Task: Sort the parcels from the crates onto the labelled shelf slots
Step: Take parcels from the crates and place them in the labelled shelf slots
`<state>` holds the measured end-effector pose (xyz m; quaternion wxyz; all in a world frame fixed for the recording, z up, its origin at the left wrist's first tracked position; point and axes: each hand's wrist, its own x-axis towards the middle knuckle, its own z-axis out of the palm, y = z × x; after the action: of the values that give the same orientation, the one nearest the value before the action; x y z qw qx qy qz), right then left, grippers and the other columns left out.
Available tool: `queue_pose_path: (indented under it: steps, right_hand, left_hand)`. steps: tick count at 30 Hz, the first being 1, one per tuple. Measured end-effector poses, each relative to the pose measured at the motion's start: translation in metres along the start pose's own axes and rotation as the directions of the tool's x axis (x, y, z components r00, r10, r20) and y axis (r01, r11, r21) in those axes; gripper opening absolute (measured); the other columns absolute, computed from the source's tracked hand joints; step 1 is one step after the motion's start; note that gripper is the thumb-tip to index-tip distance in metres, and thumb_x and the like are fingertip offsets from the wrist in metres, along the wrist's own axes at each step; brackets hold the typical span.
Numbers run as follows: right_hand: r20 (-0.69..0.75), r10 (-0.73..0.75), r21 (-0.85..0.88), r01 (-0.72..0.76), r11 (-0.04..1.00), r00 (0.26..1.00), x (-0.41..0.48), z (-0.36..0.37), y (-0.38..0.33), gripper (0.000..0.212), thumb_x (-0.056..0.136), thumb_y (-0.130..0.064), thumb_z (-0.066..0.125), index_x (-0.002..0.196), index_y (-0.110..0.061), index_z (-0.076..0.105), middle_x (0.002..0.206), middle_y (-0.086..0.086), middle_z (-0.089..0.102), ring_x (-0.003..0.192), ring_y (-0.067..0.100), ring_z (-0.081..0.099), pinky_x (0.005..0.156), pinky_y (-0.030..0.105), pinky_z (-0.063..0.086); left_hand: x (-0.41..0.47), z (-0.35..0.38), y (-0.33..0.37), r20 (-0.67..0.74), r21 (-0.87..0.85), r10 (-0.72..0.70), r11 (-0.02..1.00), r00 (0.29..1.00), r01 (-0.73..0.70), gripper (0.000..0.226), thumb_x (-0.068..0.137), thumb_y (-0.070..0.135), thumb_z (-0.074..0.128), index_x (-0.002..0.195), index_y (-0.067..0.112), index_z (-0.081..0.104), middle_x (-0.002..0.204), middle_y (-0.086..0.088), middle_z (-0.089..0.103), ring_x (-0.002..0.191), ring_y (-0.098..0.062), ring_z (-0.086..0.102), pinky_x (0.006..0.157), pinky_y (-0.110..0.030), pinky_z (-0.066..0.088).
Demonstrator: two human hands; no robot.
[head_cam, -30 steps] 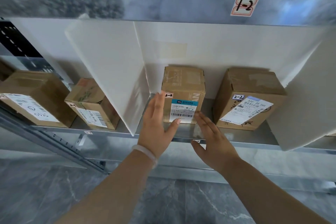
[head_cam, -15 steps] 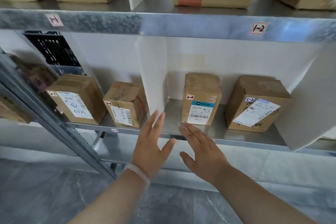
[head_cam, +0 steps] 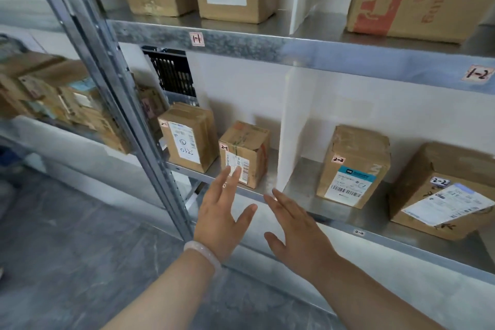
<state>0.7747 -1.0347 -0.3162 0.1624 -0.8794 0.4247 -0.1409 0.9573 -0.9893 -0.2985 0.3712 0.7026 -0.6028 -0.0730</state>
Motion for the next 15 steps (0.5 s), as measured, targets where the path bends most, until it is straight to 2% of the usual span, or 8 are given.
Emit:
queue_pose_path:
  steps: [2, 6, 11, 13, 15]
  right_hand:
    - [0.018, 0.005, -0.018, -0.004, 1.0, 1.0, 0.009, 0.006, -0.004, 0.072, 0.092, -0.059, 0.041, 0.143, -0.05, -0.009, 0.16, -0.019, -0.004, 0.148, 0.013, 0.011, 0.113, 0.031, 0.014]
    - [0.04, 0.046, -0.052, -0.044, 0.998, 0.998, 0.031, 0.02, -0.007, 0.075, 0.092, -0.059, 0.042, 0.143, -0.049, -0.012, 0.16, -0.018, -0.003, 0.147, 0.015, 0.014, 0.108, 0.028, 0.011]
    - [0.065, 0.163, 0.02, -0.164, 0.986, 0.985, 0.058, 0.038, -0.024, 0.081, 0.093, -0.053, 0.044, 0.146, -0.043, -0.017, 0.157, -0.021, -0.013, 0.147, 0.013, 0.013, 0.113, 0.026, 0.017]
    - [0.095, 0.218, 0.033, -0.222, 0.974, 0.971, 0.068, 0.04, -0.032, 0.083, 0.094, -0.05, 0.045, 0.145, -0.044, -0.02, 0.159, -0.017, -0.014, 0.148, 0.016, 0.012, 0.116, 0.032, 0.023]
    - [0.11, 0.277, 0.026, -0.281, 0.959, 0.955, 0.078, 0.038, -0.036, 0.082, 0.094, -0.047, 0.046, 0.147, -0.043, -0.017, 0.159, -0.015, -0.015, 0.148, 0.017, 0.012, 0.117, 0.035, 0.025]
  left_hand:
    - [0.006, -0.005, -0.011, -0.006, -0.015, -0.015, 1.0, 1.0, 0.015, 0.088, 0.089, 0.044, 0.065, 0.142, 0.065, -0.002, 0.161, 0.012, 0.018, 0.146, -0.018, 0.026, 0.115, -0.046, 0.035]
    - [0.028, -0.004, -0.036, 0.014, -0.027, -0.02, 0.999, 1.0, 0.02, 0.083, 0.088, 0.046, 0.063, 0.151, 0.048, 0.008, 0.161, 0.007, 0.022, 0.146, -0.02, 0.026, 0.115, -0.048, 0.035]
    - [0.058, 0.0, -0.065, 0.135, -0.11, 0.124, 0.988, 0.983, -0.11, 0.079, 0.091, 0.046, 0.06, 0.153, 0.036, 0.011, 0.162, -0.002, 0.024, 0.148, -0.021, 0.024, 0.117, -0.047, 0.033]
    - [0.071, 0.002, -0.077, 0.143, -0.126, 0.163, 0.981, 0.976, -0.145, 0.078, 0.091, 0.048, 0.057, 0.152, 0.033, 0.012, 0.163, -0.004, 0.021, 0.15, -0.021, 0.02, 0.119, -0.044, 0.028]
    - [0.087, 0.003, -0.087, 0.128, -0.129, 0.156, 0.982, 0.979, -0.139, 0.079, 0.092, 0.047, 0.058, 0.152, 0.032, 0.01, 0.164, -0.002, 0.015, 0.15, -0.017, 0.011, 0.12, -0.034, 0.017]
